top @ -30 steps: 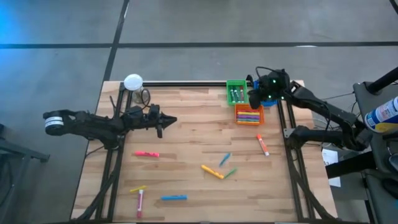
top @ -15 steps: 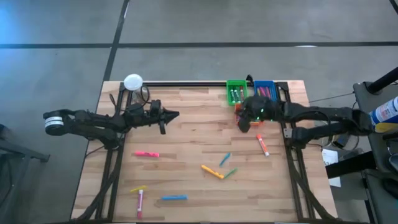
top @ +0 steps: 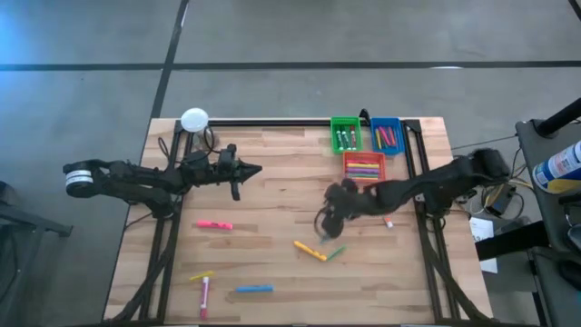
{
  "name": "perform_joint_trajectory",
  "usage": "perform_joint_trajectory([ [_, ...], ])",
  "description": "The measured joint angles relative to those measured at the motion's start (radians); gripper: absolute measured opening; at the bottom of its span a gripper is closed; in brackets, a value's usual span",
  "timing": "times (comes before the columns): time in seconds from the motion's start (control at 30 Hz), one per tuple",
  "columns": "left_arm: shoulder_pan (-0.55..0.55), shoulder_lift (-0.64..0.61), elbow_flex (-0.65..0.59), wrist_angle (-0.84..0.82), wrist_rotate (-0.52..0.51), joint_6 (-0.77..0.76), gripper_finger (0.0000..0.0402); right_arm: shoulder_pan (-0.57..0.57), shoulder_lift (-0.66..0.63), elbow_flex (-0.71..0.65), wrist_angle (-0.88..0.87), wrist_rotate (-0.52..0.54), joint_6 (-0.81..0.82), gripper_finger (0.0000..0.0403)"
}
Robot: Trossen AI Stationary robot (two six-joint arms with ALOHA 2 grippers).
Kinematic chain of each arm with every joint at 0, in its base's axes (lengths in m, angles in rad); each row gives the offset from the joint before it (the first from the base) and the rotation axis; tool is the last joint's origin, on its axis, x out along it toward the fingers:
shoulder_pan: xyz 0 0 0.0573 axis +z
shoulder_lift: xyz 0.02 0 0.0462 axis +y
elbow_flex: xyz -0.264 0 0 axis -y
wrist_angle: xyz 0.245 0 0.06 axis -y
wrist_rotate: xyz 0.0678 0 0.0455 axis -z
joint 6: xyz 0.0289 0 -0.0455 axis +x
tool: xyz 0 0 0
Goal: Pick & Place Markers
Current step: Put the dark yellow highlighter pen into the orange bin
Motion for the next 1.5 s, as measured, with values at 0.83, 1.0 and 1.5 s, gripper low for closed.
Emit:
perform_joint_trajectory([
  [0.83,0.0,0.0,-0.001,0.014,-0.004,0.014,0.0,0.197,0.605,0.591,-0.405,-0.144,0.152,0.0169],
  [1.0,0.0,0.0,-0.001,0.019,-0.004,0.014,0.0,0.199,0.632,0.599,-0.407,-0.163,0.138,0.0134],
  [1.5,0.0,-0.001,-0.006,0.018,-0.004,0.023,0.0,0.193,0.528,0.599,-0.399,-0.149,-0.103,0.0077],
])
